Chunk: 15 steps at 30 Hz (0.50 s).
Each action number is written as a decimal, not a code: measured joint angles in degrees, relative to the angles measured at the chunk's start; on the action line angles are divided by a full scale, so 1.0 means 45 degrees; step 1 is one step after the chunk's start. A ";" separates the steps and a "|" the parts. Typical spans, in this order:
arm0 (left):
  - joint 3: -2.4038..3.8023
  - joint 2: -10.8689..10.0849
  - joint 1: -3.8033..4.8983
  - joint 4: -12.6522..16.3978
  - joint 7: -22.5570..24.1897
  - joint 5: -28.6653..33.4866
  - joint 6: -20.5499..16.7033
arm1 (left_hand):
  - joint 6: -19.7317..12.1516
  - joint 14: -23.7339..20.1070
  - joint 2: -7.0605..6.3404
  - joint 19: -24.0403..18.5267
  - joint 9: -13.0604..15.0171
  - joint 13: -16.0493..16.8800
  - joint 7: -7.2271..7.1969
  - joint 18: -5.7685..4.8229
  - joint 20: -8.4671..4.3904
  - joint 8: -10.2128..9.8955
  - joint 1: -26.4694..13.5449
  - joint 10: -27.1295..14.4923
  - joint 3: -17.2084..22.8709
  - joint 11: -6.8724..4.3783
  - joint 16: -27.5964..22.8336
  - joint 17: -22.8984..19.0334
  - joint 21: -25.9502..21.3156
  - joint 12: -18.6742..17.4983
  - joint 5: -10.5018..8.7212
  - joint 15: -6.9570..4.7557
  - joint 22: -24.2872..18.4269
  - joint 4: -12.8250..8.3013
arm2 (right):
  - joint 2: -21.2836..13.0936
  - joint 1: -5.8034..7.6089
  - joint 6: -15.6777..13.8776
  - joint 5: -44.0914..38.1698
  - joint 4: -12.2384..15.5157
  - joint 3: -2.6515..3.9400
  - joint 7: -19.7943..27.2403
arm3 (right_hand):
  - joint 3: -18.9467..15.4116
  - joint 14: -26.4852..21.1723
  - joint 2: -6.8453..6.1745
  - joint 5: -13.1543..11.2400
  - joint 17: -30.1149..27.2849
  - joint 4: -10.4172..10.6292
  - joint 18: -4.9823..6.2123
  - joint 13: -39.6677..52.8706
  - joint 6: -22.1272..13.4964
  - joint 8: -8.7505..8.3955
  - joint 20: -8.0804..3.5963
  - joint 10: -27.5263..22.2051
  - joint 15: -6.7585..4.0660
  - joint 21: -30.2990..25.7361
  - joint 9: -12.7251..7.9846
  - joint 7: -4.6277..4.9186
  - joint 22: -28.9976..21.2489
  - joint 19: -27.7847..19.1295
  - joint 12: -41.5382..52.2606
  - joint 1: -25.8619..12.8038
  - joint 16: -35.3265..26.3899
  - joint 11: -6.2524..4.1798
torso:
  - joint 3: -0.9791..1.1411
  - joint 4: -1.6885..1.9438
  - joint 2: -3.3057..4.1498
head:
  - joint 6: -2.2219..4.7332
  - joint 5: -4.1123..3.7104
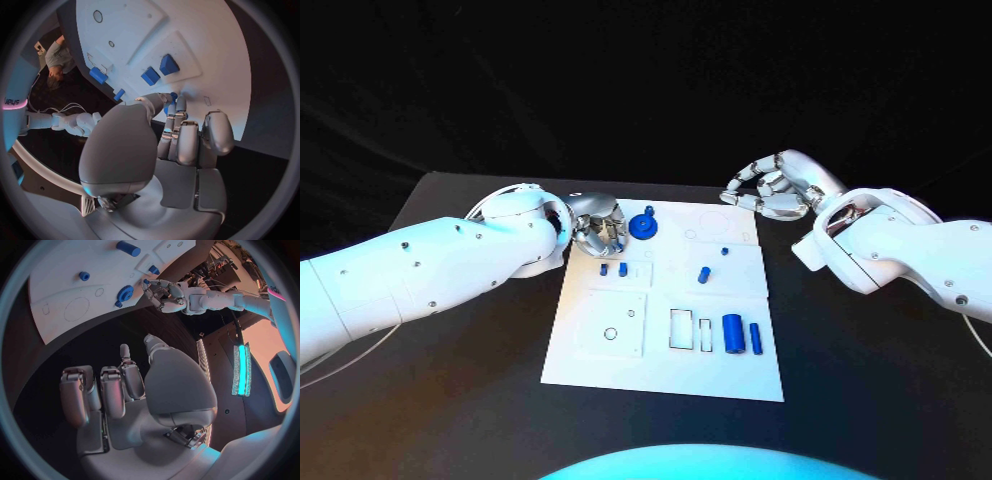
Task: Assemble the parts on the task board
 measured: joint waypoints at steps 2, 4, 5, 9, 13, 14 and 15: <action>0.0000 -0.0001 0.0000 0.0003 -0.0008 -0.0008 0.0012 | -0.0112 0.0000 0.0000 -0.0001 -0.0025 -0.0020 0.0112 0.0001 0.0001 -0.0131 0.0000 0.0001 0.0004 0.0001 0.0000 -0.0030 -0.0032 -0.0105 0.0000 0.0000 -0.0029 -0.0004 | 0.0001 0.0000 -0.0001 0.0000 0.0000 0.0000 0.0000 | 0.0000 0.0000 0.0000 0.0000 0.0000 0.0000 0.0000 0.0000 0.0000 0.0000 0.0000 0.0000 0.0000 -0.0059 0.0000 0.0000 0.0000 0.0000 0.0000 0.0000 0.0000 0.0000 | -0.0002 0.0000 0.0000 | 0.0004 0.0000; -0.0008 -0.0013 -0.0002 0.0012 -0.0017 -0.0017 0.0024 | -0.0378 -0.0053 -0.0082 -0.0069 -0.0104 -0.0054 0.0176 0.0001 0.0068 -0.0337 -0.0082 -0.0007 0.0070 0.0072 0.0000 -0.0066 -0.0098 -0.0294 0.0000 0.0053 -0.0072 -0.0069 | 0.0003 0.0000 -0.0001 -0.0001 -0.0001 0.0000 0.0001 | 0.0000 0.0000 0.0000 0.0000 -0.0001 0.0000 0.0001 0.0000 0.0000 0.0000 0.0000 0.0000 0.0000 -0.0059 0.0000 0.0000 0.0000 0.0000 0.0000 0.0000 0.0000 0.0000 | -0.0004 0.0000 0.0000 | 0.0011 0.0004; -0.0012 -0.0023 -0.0006 0.0015 -0.0021 -0.0019 0.0026 | -0.0495 -0.0073 -0.0083 -0.0071 -0.0155 -0.0074 0.0199 0.0001 0.0071 -0.0452 -0.0083 -0.0043 0.0069 0.0109 0.0000 -0.0078 -0.0098 -0.0382 0.0000 0.0073 -0.0090 -0.0069 | 0.0002 0.0000 -0.0001 -0.0001 -0.0004 0.0000 0.0001 | 0.0000 0.0000 0.0000 0.0000 -0.0001 0.0000 0.0001 0.0000 0.0000 0.0000 0.0000 0.0000 0.0000 -0.0059 0.0000 0.0000 0.0000 0.0000 0.0000 0.0000 0.0000 0.0000 | -0.0005 0.0000 0.0000 | 0.0015 0.0009; -0.0014 -0.0059 -0.0011 0.0017 -0.0029 -0.0028 0.0024 | -0.0810 -0.0117 -0.0149 -0.0136 -0.0281 -0.0124 0.0288 0.0001 0.0135 -0.0704 -0.0149 -0.0153 0.0142 0.0217 0.0000 -0.0157 -0.0148 -0.0652 0.0000 0.0116 -0.0151 -0.0069 | -0.0003 0.0000 -0.0002 -0.0002 -0.0010 0.0000 0.0002 | 0.0000 0.0000 0.0000 0.0000 -0.0001 0.0000 0.0000 0.0000 0.0000 0.0000 0.0000 0.0000 0.0000 -0.0059 -0.0001 0.0000 -0.0001 0.0000 0.0000 0.0000 0.0000 0.0000 | -0.0006 0.0006 0.0000 | 0.0022 0.0015; -0.0016 -0.0068 -0.0013 0.0017 -0.0031 -0.0029 0.0003 | -0.1114 -0.0118 -0.0217 -0.0135 -0.0396 -0.0129 0.0253 0.0000 0.0135 -0.0960 -0.0217 -0.0157 0.0142 0.0213 0.0000 -0.0209 -0.0148 -0.0766 0.0000 0.0117 -0.0190 -0.0069 | -0.0002 0.0000 -0.0002 -0.0003 -0.0016 0.0000 0.0004 | 0.0000 0.0000 0.0000 0.0000 -0.0001 0.0000 0.0000 0.0002 0.0000 0.0000 0.0000 0.0000 0.0000 -0.0059 -0.0002 0.0000 -0.0002 0.0000 0.0000 0.0000 0.0000 0.0000 | -0.0007 0.0007 -0.0005 | 0.0023 0.0017; -0.0017 -0.0068 -0.0013 0.0017 -0.0031 -0.0029 0.0000 | -0.1143 -0.0118 -0.0217 -0.0136 -0.0416 -0.0135 0.0281 0.0001 0.0135 -0.0991 -0.0217 -0.0157 0.0142 0.0212 0.0000 -0.0210 -0.0148 -0.0815 0.0000 0.0117 -0.0191 -0.0069 | -0.0001 0.0000 -0.0002 -0.0003 -0.0018 0.0000 0.0004 | 0.0000 0.0000 0.0000 0.0000 -0.0002 0.0000 0.0000 0.0007 0.0000 -0.0001 0.0000 0.0000 0.0000 -0.0059 -0.0002 0.0000 -0.0002 0.0000 0.0000 0.0000 0.0000 0.0000 | -0.0006 0.0007 -0.0005 | 0.0023 0.0018; -0.0017 -0.0068 -0.0013 0.0018 -0.0031 -0.0028 -0.0004 | -0.1160 -0.0118 -0.0217 -0.0135 -0.0424 -0.0140 0.0297 0.0001 0.0135 -0.0991 -0.0217 -0.0157 0.0142 0.0212 0.0000 -0.0210 -0.0148 -0.0817 0.0000 0.0118 -0.0191 -0.0069 | 0.0001 0.0000 -0.0002 -0.0003 -0.0020 0.0000 0.0004 | 0.0000 0.0000 0.0000 0.0000 -0.0002 0.0000 0.0000 0.0010 0.0000 0.0000 0.0000 0.0000 0.0000 -0.0059 -0.0002 0.0000 -0.0002 0.0000 0.0000 0.0000 0.0000 0.0000 | -0.0006 0.0007 -0.0005 | 0.0022 0.0018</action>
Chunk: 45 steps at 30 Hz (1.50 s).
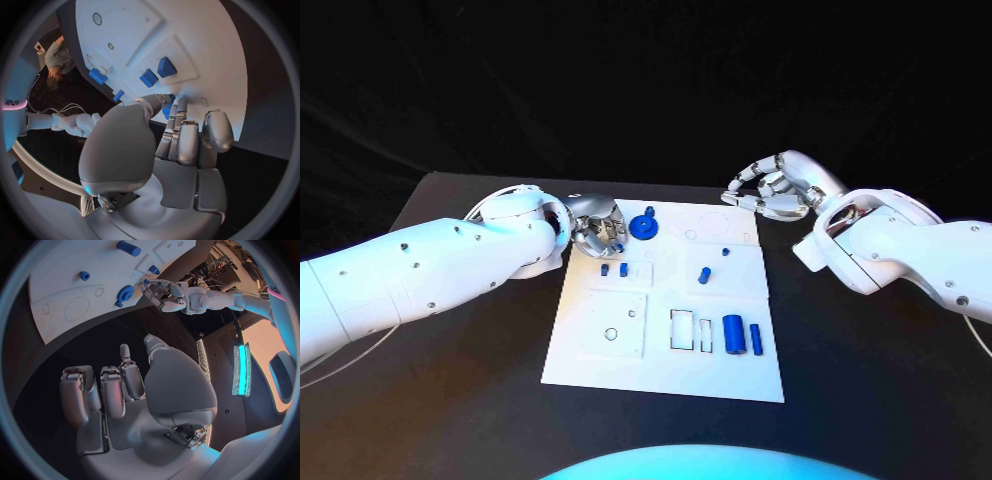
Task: Assemble the parts on the task board
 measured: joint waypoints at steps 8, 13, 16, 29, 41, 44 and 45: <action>-0.0003 -0.0029 -0.0003 0.0014 -0.0005 0.0015 -0.0011 | -0.0184 -0.0067 -0.0102 -0.0035 -0.0085 -0.0014 0.0044 0.0001 0.0035 -0.0103 -0.0102 -0.0047 -0.0001 0.0044 -0.0078 -0.0342 -0.0062 -0.0144 0.0000 0.0067 -0.0060 0.0000 | -0.0003 0.0000 0.0000 0.0000 -0.0013 0.0000 0.0000 | 0.0000 0.0000 0.0000 0.0000 -0.0001 0.0000 0.0000 0.0000 0.0000 0.0000 0.0000 0.0000 0.0000 0.0000 -0.0001 0.0000 -0.0001 0.0000 0.0000 0.0000 0.0000 0.0000 | 0.0000 -0.0015 -0.0001 | -0.0021 0.0012; -0.0016 -0.0077 -0.0016 0.0024 -0.0009 0.0034 -0.0042 | -0.0183 -0.0113 -0.0050 -0.0072 -0.0103 -0.0014 0.0044 0.0000 0.0071 -0.0148 -0.0153 -0.0093 0.0000 0.0089 -0.0080 -0.0372 -0.0109 -0.0195 -0.0001 0.0113 -0.0104 0.0000 | -0.0008 0.0000 0.0000 0.0000 -0.0023 0.0000 0.0000 | 0.0000 0.0000 0.0000 0.0000 -0.0001 0.0000 0.0000 -0.0001 0.0000 0.0000 0.0000 0.0000 0.0000 0.0001 -0.0002 0.0000 -0.0002 0.0000 0.0000 0.0000 0.0000 0.0000 | 0.0000 -0.0015 0.0004 | -0.0022 0.0002; -0.0017 -0.0090 -0.0018 0.0037 -0.0009 0.0062 -0.0085 | -0.0183 -0.0113 -0.0104 -0.0071 -0.0110 -0.0014 0.0044 0.0001 0.0071 -0.0148 -0.0274 -0.0093 0.0034 0.0089 -0.0135 -0.0393 -0.0109 -0.0205 -0.0001 0.0113 -0.0115 0.0035 | -0.0008 0.0000 0.0000 -0.0001 -0.0030 0.0000 0.0000 | 0.0000 0.0000 0.0000 0.0000 -0.0001 0.0000 0.0000 -0.0001 0.0000 -0.0001 0.0000 0.0000 0.0000 0.0001 -0.0002 0.0000 0.0009 0.0000 0.0000 0.0000 0.0000 0.0000 | -0.0001 -0.0015 0.0004 | -0.0023 -0.0009; -0.0016 -0.0225 -0.0019 0.0085 0.0048 0.0331 -0.0422 | -0.0183 -0.0113 -0.0151 -0.0117 -0.0185 -0.0013 0.0044 0.0001 0.0117 -0.0199 -0.0686 -0.0094 -0.0197 0.0088 -0.0135 -0.0483 -0.0157 -0.0354 -0.0001 0.0112 -0.0167 0.0335 | -0.0016 0.0000 0.0002 -0.0002 -0.0060 0.0000 -0.0006 | 0.0000 0.0000 0.0000 0.0000 -0.0002 0.0000 0.0000 -0.0004 0.0000 -0.0001 0.0000 0.0000 0.0000 -0.0047 0.0011 0.0000 0.0007 0.0000 0.0000 0.0000 -0.0050 0.0000 | 0.0007 -0.0010 0.0004 | -0.0006 -0.0026; 0.0091 -0.1074 -0.0021 0.0503 0.0333 0.1341 -0.0853 | -0.0088 -0.0968 -0.0146 -0.1055 -0.0323 -0.0018 0.0031 0.0207 0.0225 -0.0308 -0.0791 -0.0580 -0.0842 0.0199 -0.0880 -0.2193 -0.1378 -0.0650 -0.0001 0.0224 -0.1599 0.0440 | 0.0027 -0.0013 0.0394 -0.0542 -0.0255 -0.0002 -0.0169 | 0.1680 -0.0019 -0.0518 -0.0470 -0.0046 -0.0079 0.0405 -0.7596 0.0011 -0.0064 -0.0160 -0.5284 -0.0122 -0.2492 0.0093 0.0004 0.0005 -0.0391 -0.9886 0.1993 -0.1373 -0.0046 | 0.0007 -0.0007 -0.0013 | 0.0078 -0.0134; 0.0154 -0.1446 -0.0011 0.0685 0.0611 0.2280 -0.1151 | -0.0210 -0.1071 -0.0100 -0.1145 -0.0401 -0.0018 0.0108 0.0208 0.0273 -0.0374 -0.0837 -0.0633 -0.1331 0.0186 -0.0996 -0.2549 -0.1642 -0.0650 -0.0001 0.0202 -0.1902 0.0545 | 0.0054 -0.0016 0.0785 -0.1166 -0.0290 -0.0002 -0.0305 | 0.2454 -0.0020 -0.0988 -0.0626 -0.0235 -0.0156 0.0405 -0.9994 0.0223 -0.0298 -0.0091 -0.4603 -0.0121 -0.2798 0.0027 0.0100 0.0005 -0.0460 -1.2527 0.2161 -0.1577 0.0146 | 0.0007 0.0000 -0.0021 | 0.0118 -0.0217; 0.0169 -0.1566 -0.0009 0.0762 0.0734 0.2619 -0.1265 | -0.0210 -0.1383 -0.0100 -0.1502 -0.0429 -0.0031 0.0108 0.0258 0.0253 -0.0397 -0.0837 -0.0809 -0.1600 0.0222 -0.1277 -0.3149 -0.2074 -0.0650 -0.0001 0.0229 -0.2408 0.0598 | 0.0069 -0.0017 0.0934 -0.1427 -0.0298 -0.0002 -0.0359 | 0.2557 -0.0014 -0.1039 -0.0626 -0.0241 -0.0169 0.0406 -1.0250 0.0234 -0.0298 -0.0091 -0.4742 -0.0115 -0.2799 0.0020 0.0111 0.0004 -0.0460 -1.2857 0.2212 -0.1578 0.0185 | 0.0007 0.0000 -0.0022 | 0.0126 -0.0240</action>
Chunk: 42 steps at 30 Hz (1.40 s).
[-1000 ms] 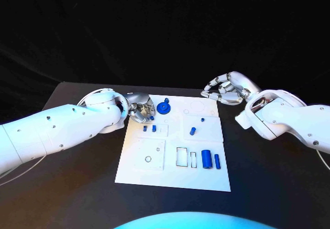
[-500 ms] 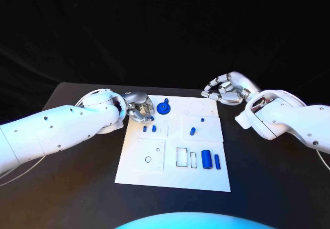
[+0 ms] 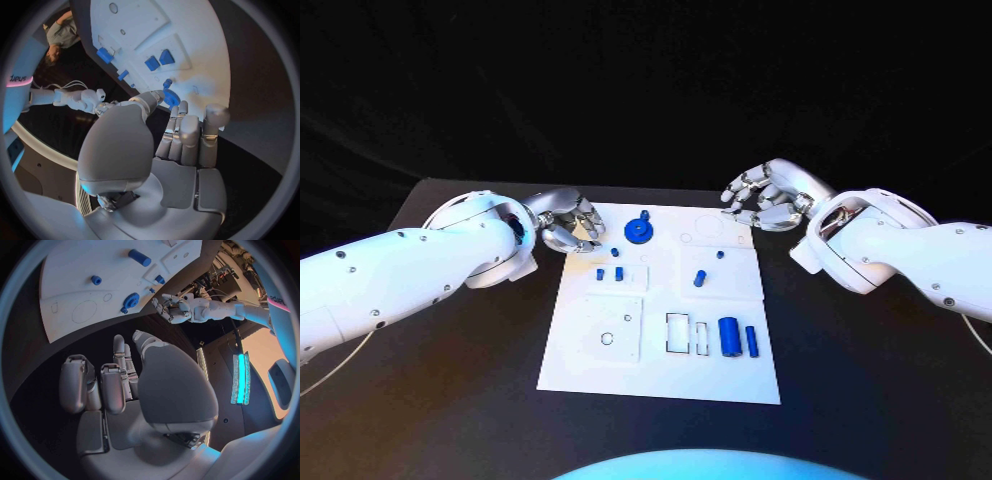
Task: Assemble the parts on the task board
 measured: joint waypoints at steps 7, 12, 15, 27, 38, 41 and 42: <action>0.0046 -0.0800 0.0018 0.0496 0.1517 0.3403 -0.1168 | 0.0290 -0.1949 0.0602 -0.1911 -0.0185 -0.0040 0.0189 0.0743 0.0109 0.0000 0.0755 -0.0418 -0.1108 0.0180 -0.1994 -0.3773 -0.3163 0.0244 0.0000 0.0133 -0.3480 0.0318 | 0.0157 -0.0071 0.1043 -0.2719 0.0008 -0.0012 -0.0622 | 0.0903 -0.0005 -0.0379 -0.0607 0.0250 -0.0152 -0.0001 -0.1816 0.0336 -0.0444 0.0137 0.0378 0.0191 0.0396 -0.0132 0.0008 -0.0001 0.0284 -0.1780 0.0379 0.0149 0.0085 | -0.0004 -0.0001 -0.0009 | 0.0073 -0.0118; 0.0049 -0.1296 0.0019 0.1006 0.2807 0.6293 -0.1710 | 0.0634 -0.1985 0.0754 -0.1843 -0.0209 0.0158 0.0115 0.0742 0.0039 0.0170 0.1066 0.0349 -0.0776 0.0060 -0.2029 -0.3937 -0.3317 0.0856 0.0000 0.0127 -0.3658 0.0373 | 0.0260 -0.0152 0.1568 -0.4744 0.0044 -0.0018 -0.1231 | 0.1072 -0.0006 -0.0422 -0.0685 0.0250 -0.0148 -0.0001 -0.2175 0.0464 -0.0524 0.0133 0.0560 0.0191 0.0598 -0.0153 -0.0031 -0.0002 0.0378 -0.2017 0.0422 0.0149 0.0080 | -0.0017 -0.0010 0.0001 | 0.0105 -0.0159; 0.0046 -0.1547 0.0014 0.1339 0.3485 0.7987 -0.1884 | 0.0785 -0.2027 0.0792 -0.1843 -0.0209 0.0267 0.0051 0.0743 0.0039 0.0251 0.1198 0.0654 -0.0632 -0.0074 -0.2115 -0.4117 -0.3445 0.1159 0.0000 -0.0005 -0.3776 0.0334 | 0.0318 -0.0187 0.1907 -0.5713 0.0053 -0.0025 -0.1564 | 0.1169 -0.0006 -0.0493 -0.0685 0.0250 -0.0148 0.0000 -0.2373 0.0552 -0.0605 0.0133 0.0593 0.0190 0.0644 -0.0192 -0.0027 -0.0002 0.0378 -0.2229 0.0352 0.0149 0.0075 | -0.0027 -0.0010 0.0011 | 0.0112 -0.0184; 0.0005 -0.2116 -0.0025 0.2335 0.5000 1.2160 -0.1997 | 0.0966 -0.2141 0.0823 -0.1845 -0.0208 0.0412 -0.0038 0.0740 -0.0052 0.0382 0.1330 0.0809 -0.0474 -0.0139 -0.2289 -0.4472 -0.3547 0.1479 0.0000 -0.0117 -0.3901 0.0246 | 0.0630 -0.0505 0.2950 -0.7445 0.0080 -0.0063 -0.2259 | 0.1239 -0.0010 -0.0674 -0.0685 0.0247 -0.0147 0.0000 -0.2869 0.0599 -0.0890 0.0136 0.0544 0.0279 0.0643 -0.0331 0.0017 -0.0004 0.0374 -0.2726 0.0170 0.0148 0.0124 | -0.0032 -0.0001 0.0034 | 0.0104 -0.0256; -0.0002 -0.2284 -0.0033 0.2575 0.5439 1.3227 -0.1997 | 0.1010 -0.2188 0.0875 -0.1845 -0.0208 0.0424 0.0005 0.0740 -0.0051 0.0382 0.1381 0.0808 -0.0474 -0.0139 -0.2338 -0.4566 -0.3597 0.1541 0.0000 -0.0162 -0.3913 0.0246 | 0.0955 -0.0656 0.3243 -0.7886 -0.0106 -0.0073 -0.2478 | 0.1428 -0.0009 -0.0673 -0.0506 0.0246 -0.0265 -0.0001 -0.3095 0.0765 -0.0889 0.0182 0.0649 0.0279 0.0742 -0.0360 0.0074 -0.0005 0.0418 -0.2826 0.0169 0.0148 0.0228 | -0.0020 -0.0007 0.0051 | 0.0099 -0.0253; -0.0003 -0.2321 -0.0033 0.2605 0.5482 1.3348 -0.2001 | 0.1010 -0.2189 0.0875 -0.1845 -0.0208 0.0424 0.0006 0.0739 -0.0051 0.0382 0.1382 0.0808 -0.0474 -0.0139 -0.2337 -0.4566 -0.3597 0.1542 0.0000 -0.0162 -0.3912 0.0246 | 0.1037 -0.0712 0.3267 -0.7959 -0.0168 -0.0076 -0.2517 | 0.1647 -0.0009 -0.0668 -0.0545 0.0245 -0.0343 -0.0002 -0.3208 0.0844 -0.0925 0.0182 0.0780 0.0279 0.0789 -0.0372 0.0054 -0.0005 0.0417 -0.2923 0.0174 0.0148 0.0209 | -0.0017 -0.0007 0.0051 | 0.0067 -0.0254; -0.0003 -0.2329 -0.0033 0.2612 0.5491 1.3376 -0.2003 | 0.1010 -0.2188 0.0875 -0.1845 -0.0207 0.0430 0.0006 0.0739 -0.0051 0.0382 0.1382 0.0808 -0.0466 -0.0139 -0.2337 -0.4566 -0.3597 0.1550 0.0000 -0.0162 -0.3914 0.0238 | 0.1055 -0.0722 0.3268 -0.7983 -0.0189 -0.0076 -0.2531 | 0.1734 -0.0009 -0.0606 -0.0615 0.0245 -0.0360 -0.0002 -0.3258 0.0863 -0.0948 0.0182 0.0813 0.0279 0.0789 -0.0384 0.0070 -0.0006 0.0417 -0.2923 0.0237 0.0175 0.0202 | -0.0017 -0.0007 0.0052 | 0.0065 -0.0254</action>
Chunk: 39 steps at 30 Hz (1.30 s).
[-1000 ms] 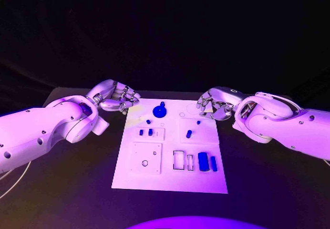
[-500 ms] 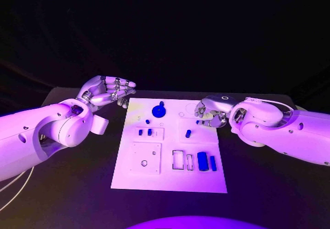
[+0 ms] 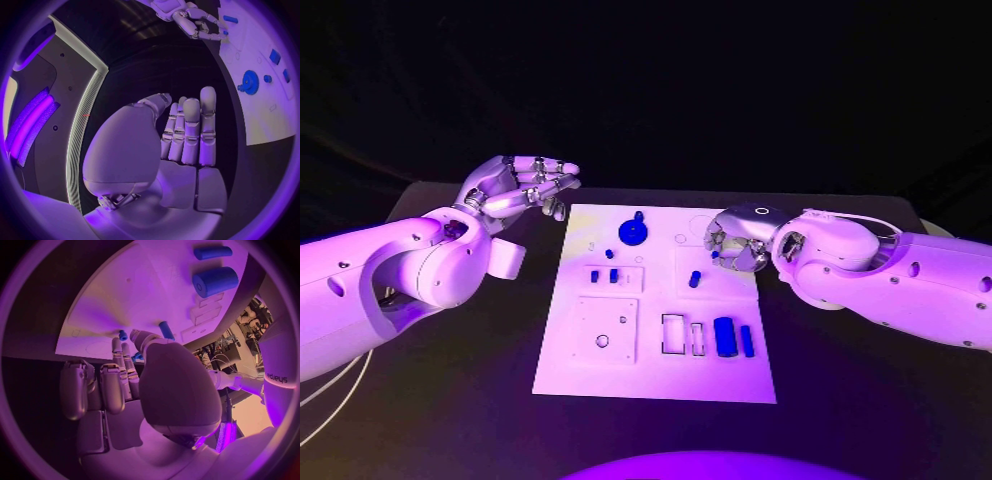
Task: Assemble the parts on the task board
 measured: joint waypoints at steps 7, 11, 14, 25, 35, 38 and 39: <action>-0.0001 -0.0043 -0.0001 0.0024 0.0024 0.0137 -0.0016 | 0.0000 0.0000 0.0000 0.0000 0.0001 0.0008 0.0000 0.0000 0.0000 0.0000 0.0000 0.0000 0.0027 0.0000 0.0000 0.0001 0.0000 0.0038 0.0000 0.0000 -0.0009 -0.0028 | 0.0150 -0.0071 0.0009 -0.0157 -0.0167 -0.0009 -0.0099 | 0.0211 0.0000 0.0052 -0.0026 -0.0001 -0.0101 0.0000 -0.0150 0.0102 -0.0001 0.0000 0.0090 0.0000 0.0061 -0.0001 -0.0009 0.0011 -0.0001 -0.0066 0.0052 0.0021 0.0000 | 0.0010 0.0000 0.0001 | -0.0027 0.0013; -0.0002 -0.0071 -0.0001 0.0040 0.0024 0.0177 -0.0031 | -0.0001 0.0000 0.0000 0.0000 0.0000 0.0007 0.0000 -0.0001 0.0001 0.0000 0.0000 -0.0001 0.0027 0.0000 0.0001 -0.0011 0.0000 0.0038 0.0000 0.0000 -0.0009 -0.0028 | 0.0237 -0.0095 0.0009 -0.0257 -0.0248 -0.0008 -0.0153 | 0.0356 0.0000 0.0069 -0.0026 -0.0002 -0.0183 0.0001 -0.0218 0.0215 -0.0001 0.0000 0.0182 0.0000 0.0137 -0.0001 -0.0033 0.0010 -0.0001 -0.0113 0.0069 0.0021 -0.0052 | 0.0017 0.0000 0.0001 | -0.0055 0.0035; -0.0002 -0.0095 -0.0001 0.0045 0.0020 0.0197 -0.0043 | -0.0001 0.0000 0.0000 0.0047 0.0001 0.0018 -0.0001 -0.0001 -0.0046 0.0000 0.0000 -0.0001 0.0062 0.0000 -0.0045 -0.0011 0.0000 0.0038 0.0000 0.0001 -0.0009 0.0008 | 0.0282 -0.0115 0.0008 -0.0342 -0.0281 0.0010 -0.0198 | 0.0593 0.0000 0.0120 -0.0026 -0.0002 -0.0318 0.0000 -0.0293 0.0354 -0.0001 0.0000 0.0362 -0.0001 0.0295 -0.0001 -0.0081 0.0010 -0.0001 -0.0113 0.0119 0.0072 -0.0092 | 0.0024 -0.0004 0.0001 | -0.0073 0.0044; -0.0002 -0.0141 -0.0002 0.0054 -0.0049 0.0234 -0.0078 | -0.0001 0.0001 0.0000 0.0047 0.0001 0.0030 -0.0001 -0.0001 -0.0046 0.0000 0.0000 -0.0001 0.0098 0.0001 -0.0045 -0.0028 0.0000 0.0082 0.0000 0.0002 -0.0023 -0.0029 | 0.0362 -0.0196 0.0013 -0.0753 -0.0297 0.0043 -0.0344 | 0.1308 0.0006 0.0287 -0.0152 -0.0003 -0.1096 0.0000 -0.0466 0.0888 0.0124 -0.0047 0.0968 -0.0104 0.0928 0.0119 -0.0202 0.0007 0.0046 -0.0246 0.0361 0.0122 -0.0214 | 0.0023 -0.0015 -0.0016 | -0.0144 0.0020; -0.0005 -0.0172 -0.0002 0.0053 -0.0135 0.0247 -0.0084 | -0.0001 0.0001 0.0016 0.0046 0.0001 0.0061 -0.0001 -0.0002 -0.0045 -0.0001 0.0217 -0.0001 0.0203 0.0000 -0.0045 -0.0070 -0.0049 0.0187 0.0000 0.0002 -0.0034 -0.0134 | 0.0372 -0.0275 0.0006 -0.1317 -0.0162 0.0046 -0.0534 | 0.1690 -0.0001 0.0390 -0.0226 -0.0004 -0.1842 -0.0146 -0.0439 0.1125 0.0210 -0.0142 0.1118 -0.0191 0.1427 0.0209 -0.0305 0.0006 0.0044 -0.0196 0.0524 0.0121 -0.0065 | 0.0023 -0.0015 -0.0026 | -0.0172 -0.0045; -0.0005 -0.0175 -0.0002 0.0054 -0.0162 0.0250 -0.0084 | -0.0001 0.0001 0.0016 0.0046 0.0001 0.0061 -0.0001 -0.0002 -0.0045 -0.0001 0.0216 -0.0031 0.0203 0.0030 -0.0045 -0.0070 -0.0049 0.0187 0.0000 0.0002 -0.0034 -0.0134 | 0.0361 -0.0308 -0.0040 -0.1500 -0.0119 0.0041 -0.0615 | 0.1693 -0.0001 0.0424 -0.0248 -0.0005 -0.1911 -0.0146 -0.0439 0.1150 0.0210 -0.0161 0.1156 -0.0191 0.1478 0.0209 -0.0280 0.0005 0.0063 -0.0197 0.0557 0.0121 -0.0026 | 0.0023 -0.0015 -0.0029 | -0.0165 -0.0067; -0.0005 -0.0175 -0.0002 0.0056 -0.0168 0.0251 -0.0084 | -0.0001 0.0001 0.0016 0.0046 0.0002 0.0061 -0.0001 -0.0001 -0.0045 0.0000 0.0217 -0.0049 0.0202 0.0048 -0.0045 -0.0070 -0.0049 0.0186 0.0000 0.0002 -0.0033 -0.0134 | 0.0357 -0.0319 -0.0070 -0.1548 -0.0104 0.0037 -0.0638 | 0.1716 -0.0001 0.0424 -0.0248 -0.0005 -0.1933 -0.0146 -0.0439 0.1170 0.0210 -0.0186 0.1156 -0.0191 0.1481 0.0209 -0.0260 0.0005 0.0088 -0.0197 0.0558 0.0121 -0.0027 | 0.0023 -0.0015 -0.0032 | -0.0160 -0.0078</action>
